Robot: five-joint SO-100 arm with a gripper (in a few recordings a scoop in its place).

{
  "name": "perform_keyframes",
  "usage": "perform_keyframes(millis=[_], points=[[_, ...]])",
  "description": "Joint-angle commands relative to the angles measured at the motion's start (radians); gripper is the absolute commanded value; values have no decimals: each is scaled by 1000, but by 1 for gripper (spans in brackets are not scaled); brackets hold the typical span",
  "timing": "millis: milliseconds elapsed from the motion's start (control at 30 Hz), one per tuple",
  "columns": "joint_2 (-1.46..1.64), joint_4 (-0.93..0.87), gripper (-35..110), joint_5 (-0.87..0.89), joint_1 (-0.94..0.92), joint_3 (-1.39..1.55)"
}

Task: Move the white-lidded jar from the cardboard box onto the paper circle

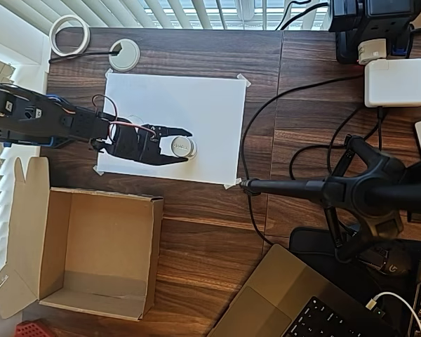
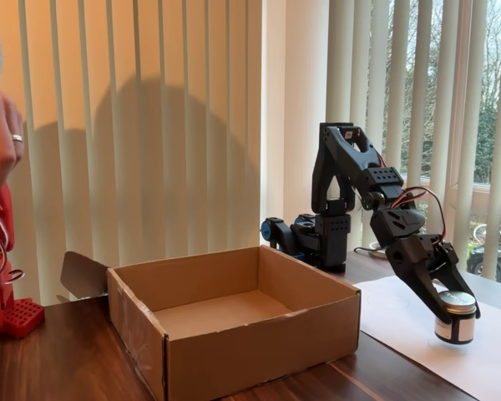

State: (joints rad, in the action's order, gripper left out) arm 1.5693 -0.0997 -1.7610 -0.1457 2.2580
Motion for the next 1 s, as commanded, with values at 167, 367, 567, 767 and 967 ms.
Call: perform_keyframes(millis=[167,367,567,767,967], points=[[2,26,2,-15,-23,-38],[-3,26,2,-14,-23,-44],[-15,26,2,-11,-25,-67],[-23,28,2,-9,-32,-81],[-23,28,9,-31,-38,-74]])
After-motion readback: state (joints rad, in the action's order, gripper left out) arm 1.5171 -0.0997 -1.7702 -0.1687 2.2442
